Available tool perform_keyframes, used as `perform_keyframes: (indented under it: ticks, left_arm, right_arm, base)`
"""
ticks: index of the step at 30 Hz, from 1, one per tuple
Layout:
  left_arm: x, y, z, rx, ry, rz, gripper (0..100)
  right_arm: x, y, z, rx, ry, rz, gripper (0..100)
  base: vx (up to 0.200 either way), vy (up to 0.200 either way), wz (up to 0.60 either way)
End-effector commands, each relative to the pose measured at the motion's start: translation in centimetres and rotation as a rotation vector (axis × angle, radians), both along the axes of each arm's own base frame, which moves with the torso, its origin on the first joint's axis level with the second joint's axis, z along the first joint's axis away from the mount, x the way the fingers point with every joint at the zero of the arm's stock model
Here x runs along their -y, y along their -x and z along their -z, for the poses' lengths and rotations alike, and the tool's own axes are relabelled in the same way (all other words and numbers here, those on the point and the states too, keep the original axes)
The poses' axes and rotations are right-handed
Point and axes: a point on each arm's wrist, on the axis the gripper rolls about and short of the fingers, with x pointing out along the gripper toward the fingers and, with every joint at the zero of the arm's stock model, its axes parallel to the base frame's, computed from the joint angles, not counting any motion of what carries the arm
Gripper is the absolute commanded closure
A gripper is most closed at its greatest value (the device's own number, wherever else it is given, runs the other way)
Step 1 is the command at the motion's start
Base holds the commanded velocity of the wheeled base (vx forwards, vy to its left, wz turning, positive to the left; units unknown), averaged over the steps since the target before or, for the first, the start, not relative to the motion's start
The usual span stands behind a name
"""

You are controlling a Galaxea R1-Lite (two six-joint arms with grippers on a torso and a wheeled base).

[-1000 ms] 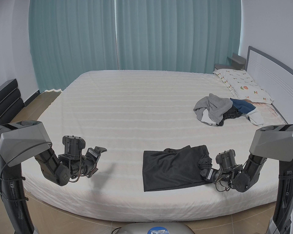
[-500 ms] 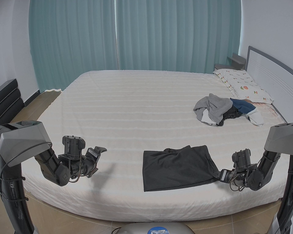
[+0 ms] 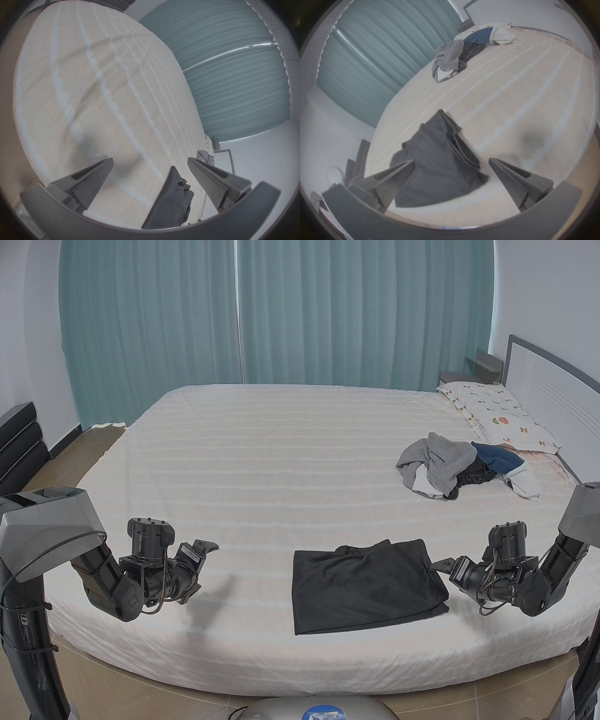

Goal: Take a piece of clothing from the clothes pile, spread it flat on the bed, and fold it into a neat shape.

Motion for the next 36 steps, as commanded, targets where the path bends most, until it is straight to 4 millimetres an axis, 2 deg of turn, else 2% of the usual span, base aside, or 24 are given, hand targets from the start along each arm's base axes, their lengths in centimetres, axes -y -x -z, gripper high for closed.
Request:
perform_keyframes:
  ticks: [1, 6, 10, 14, 17, 23, 36]
  left_arm:
    - [0.0, 0.1, 0.1, -0.003, -0.001, 0.001, 0]
    - [0.0, 0.0, 0.0, 0.0, 0.001, 0.002, 0]
    - [0.0, 0.1, 0.1, -0.001, -0.001, 0.001, 0]
    - [0.0, 0.1, 0.1, -0.003, -0.001, 0.001, 0]
    - [0.0, 0.1, 0.1, -0.002, -0.002, 0.002, 0]
    - [0.0, 0.1, 0.1, -0.002, -0.002, 0.002, 0]
    - [0.0, 0.1, 0.1, -0.002, -0.002, 0.002, 0]
  right_arm:
    - [-0.5, -2.7, 0.7, 0.035, -0.09, 0.031, 0]
    - [-0.6, -4.5, 2.2, 0.098, -0.153, 0.024, 0]
    - [-0.7, -4.8, 3.7, 0.086, -0.183, -0.007, 0]
    - [-0.3, -5.5, 3.5, 0.125, -0.195, 0.001, 0]
    - [0.3, -6.3, 4.2, 0.141, -0.211, 0.016, 0]
    - [0.7, -7.9, 3.7, 0.181, -0.245, 0.033, 0]
    - [0.0, -8.0, 5.1, 0.149, -0.248, 0.006, 0]
  base:
    - [0.2, 0.0, 0.0]
    - [0.08, 0.0, 0.0]
    - [0.0, 0.0, 0.0]
    - [0.0, 0.0, 0.0]
    - [0.0, 0.0, 0.0]
    - [0.0, 0.0, 0.0]
    - [0.0, 0.0, 0.0]
